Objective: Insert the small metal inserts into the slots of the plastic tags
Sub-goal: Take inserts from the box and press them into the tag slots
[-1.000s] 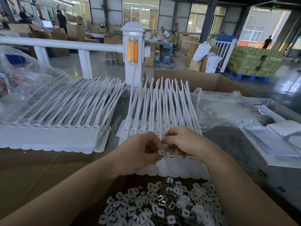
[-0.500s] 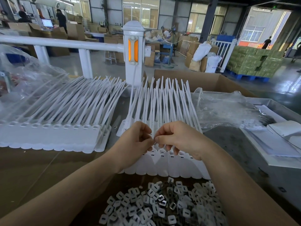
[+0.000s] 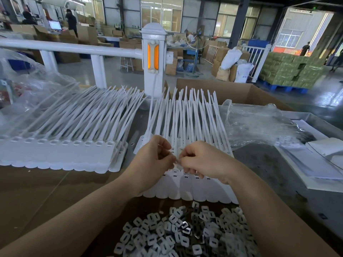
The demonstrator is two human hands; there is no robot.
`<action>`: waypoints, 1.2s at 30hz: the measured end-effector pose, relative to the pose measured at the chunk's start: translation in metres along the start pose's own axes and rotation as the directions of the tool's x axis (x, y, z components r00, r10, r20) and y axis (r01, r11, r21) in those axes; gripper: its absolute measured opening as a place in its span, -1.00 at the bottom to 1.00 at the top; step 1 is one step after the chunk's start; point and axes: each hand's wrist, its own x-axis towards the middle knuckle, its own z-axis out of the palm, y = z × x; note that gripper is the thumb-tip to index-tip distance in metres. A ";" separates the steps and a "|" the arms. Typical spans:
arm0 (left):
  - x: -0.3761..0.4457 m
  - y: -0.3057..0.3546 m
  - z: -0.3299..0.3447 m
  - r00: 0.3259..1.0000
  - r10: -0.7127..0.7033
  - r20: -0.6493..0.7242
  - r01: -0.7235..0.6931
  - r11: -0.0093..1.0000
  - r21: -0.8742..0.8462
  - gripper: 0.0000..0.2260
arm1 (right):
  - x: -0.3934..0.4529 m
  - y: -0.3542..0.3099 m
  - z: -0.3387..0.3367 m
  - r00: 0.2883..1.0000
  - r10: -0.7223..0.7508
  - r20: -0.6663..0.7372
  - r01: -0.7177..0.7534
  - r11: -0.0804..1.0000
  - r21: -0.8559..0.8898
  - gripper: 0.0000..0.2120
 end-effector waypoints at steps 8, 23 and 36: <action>-0.006 -0.010 0.003 0.932 0.093 0.351 -0.315 0.689 0.653 -0.56 | 0.001 0.011 -0.011 0.992 0.113 -0.047 -0.115 0.993 -0.030 -0.89; 0.001 -0.027 -0.011 0.965 0.097 0.243 -0.248 0.638 0.729 -0.65 | -0.002 0.007 -0.007 0.999 0.003 0.038 0.006 0.971 -0.240 -0.92; -0.003 -0.018 -0.008 0.889 0.339 0.308 -0.458 0.615 0.642 -0.80 | 0.001 0.001 -0.003 0.998 -0.005 0.069 0.035 0.900 -0.434 -0.94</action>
